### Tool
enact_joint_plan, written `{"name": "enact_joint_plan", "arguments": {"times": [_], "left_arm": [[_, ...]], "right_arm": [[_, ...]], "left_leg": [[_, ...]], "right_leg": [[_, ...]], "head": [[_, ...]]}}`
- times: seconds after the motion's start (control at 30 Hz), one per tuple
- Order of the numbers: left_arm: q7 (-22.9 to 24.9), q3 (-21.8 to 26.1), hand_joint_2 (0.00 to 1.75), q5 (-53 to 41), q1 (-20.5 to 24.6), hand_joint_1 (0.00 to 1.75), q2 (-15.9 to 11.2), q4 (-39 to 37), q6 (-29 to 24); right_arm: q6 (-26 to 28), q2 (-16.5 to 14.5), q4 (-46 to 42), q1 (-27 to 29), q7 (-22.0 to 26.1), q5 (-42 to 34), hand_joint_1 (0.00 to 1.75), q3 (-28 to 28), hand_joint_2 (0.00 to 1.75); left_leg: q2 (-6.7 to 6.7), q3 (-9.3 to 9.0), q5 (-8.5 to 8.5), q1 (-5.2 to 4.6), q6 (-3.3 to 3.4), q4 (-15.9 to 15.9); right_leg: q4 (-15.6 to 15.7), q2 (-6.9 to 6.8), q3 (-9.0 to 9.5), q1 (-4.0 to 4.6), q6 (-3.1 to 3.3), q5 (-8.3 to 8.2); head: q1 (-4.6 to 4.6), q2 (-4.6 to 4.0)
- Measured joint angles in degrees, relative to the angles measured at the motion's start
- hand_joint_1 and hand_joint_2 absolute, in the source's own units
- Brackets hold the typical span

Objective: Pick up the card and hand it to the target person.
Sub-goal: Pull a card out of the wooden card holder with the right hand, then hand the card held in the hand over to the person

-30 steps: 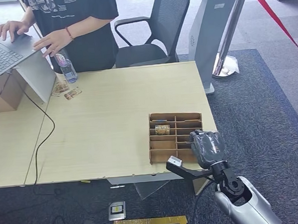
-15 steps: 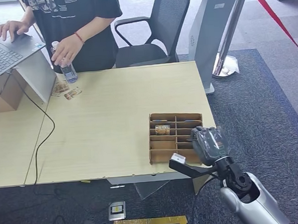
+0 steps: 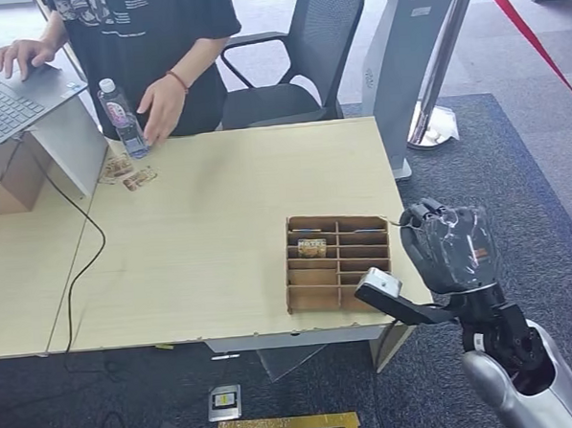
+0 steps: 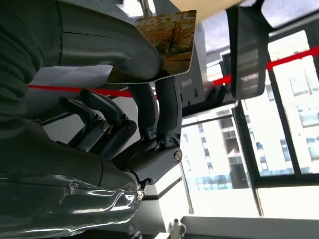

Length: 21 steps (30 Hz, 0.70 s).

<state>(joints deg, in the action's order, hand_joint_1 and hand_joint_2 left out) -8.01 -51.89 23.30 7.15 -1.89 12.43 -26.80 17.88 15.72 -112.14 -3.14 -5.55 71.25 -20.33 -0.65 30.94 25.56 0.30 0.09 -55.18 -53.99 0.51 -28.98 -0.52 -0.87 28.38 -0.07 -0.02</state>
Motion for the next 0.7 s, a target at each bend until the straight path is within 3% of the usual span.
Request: {"name": "enact_joint_plan", "arguments": {"times": [0.2,0.7], "left_arm": [[0.69,-0.02,1.75,-0.95,0.18,0.00,0.01,0.00,0.44],[1.69,-0.08,1.75,-1.96,0.94,0.00,0.67,0.01,0.86]], "right_arm": [[5.60,-0.04,-1.20,-1.47,1.36,-1.93,1.75,1.43,1.75],[8.78,-4.47,10.65,-13.00,-4.35,12.54,1.75,-1.44,1.75]], "left_leg": [[0.00,0.02,0.00,0.00,0.00,0.00],[-0.04,0.05,-0.01,0.00,0.00,0.01]], "right_leg": [[0.00,0.00,0.02,0.00,0.00,0.00],[-0.02,-0.04,0.05,0.01,0.00,0.00]], "head": [[0.00,0.00],[0.00,0.01]]}}
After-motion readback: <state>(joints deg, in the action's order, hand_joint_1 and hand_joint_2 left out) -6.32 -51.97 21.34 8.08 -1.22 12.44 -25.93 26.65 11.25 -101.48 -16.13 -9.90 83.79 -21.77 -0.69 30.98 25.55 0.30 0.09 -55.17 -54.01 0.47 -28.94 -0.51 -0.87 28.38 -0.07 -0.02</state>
